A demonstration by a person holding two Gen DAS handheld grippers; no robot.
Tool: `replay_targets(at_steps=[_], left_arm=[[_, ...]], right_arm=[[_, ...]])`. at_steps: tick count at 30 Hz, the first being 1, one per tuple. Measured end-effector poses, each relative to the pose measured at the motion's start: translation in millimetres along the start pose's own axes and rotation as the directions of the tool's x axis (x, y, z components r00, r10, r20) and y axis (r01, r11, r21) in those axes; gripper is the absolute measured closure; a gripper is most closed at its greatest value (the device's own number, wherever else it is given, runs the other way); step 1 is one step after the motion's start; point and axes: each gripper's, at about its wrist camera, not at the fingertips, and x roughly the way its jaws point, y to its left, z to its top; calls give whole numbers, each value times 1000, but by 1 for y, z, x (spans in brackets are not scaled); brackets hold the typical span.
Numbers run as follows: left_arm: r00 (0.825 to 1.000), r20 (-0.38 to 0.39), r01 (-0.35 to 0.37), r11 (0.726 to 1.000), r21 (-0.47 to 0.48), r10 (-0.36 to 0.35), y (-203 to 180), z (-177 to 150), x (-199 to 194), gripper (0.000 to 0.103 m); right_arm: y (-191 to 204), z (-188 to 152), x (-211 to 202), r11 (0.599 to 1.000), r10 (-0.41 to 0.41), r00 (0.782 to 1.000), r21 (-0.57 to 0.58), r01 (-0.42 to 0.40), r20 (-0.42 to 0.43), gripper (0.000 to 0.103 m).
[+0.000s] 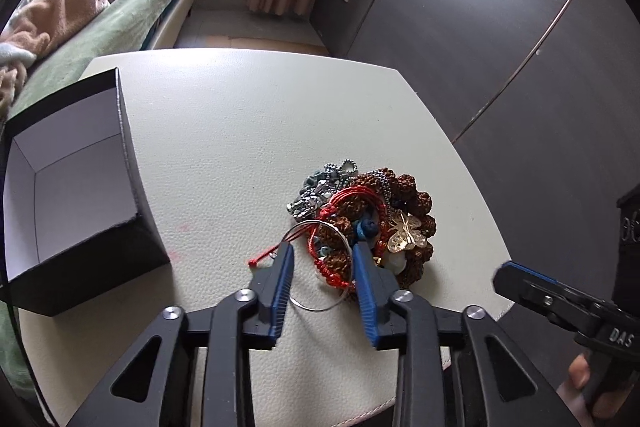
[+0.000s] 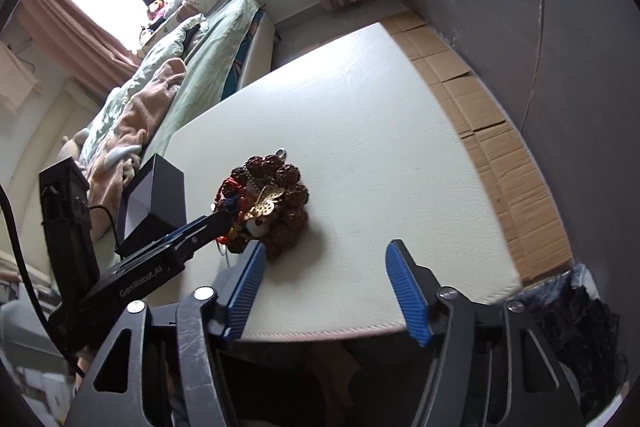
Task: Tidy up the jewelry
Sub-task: 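Move both tools toward the jewelry pile and open the grippers, then grasp the silver hoop earring with the left gripper while the right grasps the gold butterfly brooch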
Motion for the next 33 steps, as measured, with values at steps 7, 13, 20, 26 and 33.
replay_targets(at_steps=[7,13,20,26,33], left_arm=[[1000,-2,22,999,-23,-22,12,-3,-5,100],[999,21,30,999,-37,-29,18,-4,-16,101],[997,46,60,996,-64,-57,25,-6,-37,101],[993,80,93,993,-77,-87,29,-8,-58,101],[987,122,115,990,-81,-104,30,-8,-78,101]], right_arm=[[16,11,22,999,37,999,-3,-37,-28,52],[30,24,36,999,30,998,-24,-31,-58,57],[41,32,49,999,32,995,-36,-36,-95,57],[47,36,56,998,8,991,-53,-16,-130,57],[58,44,67,989,-95,977,-133,70,-191,57]])
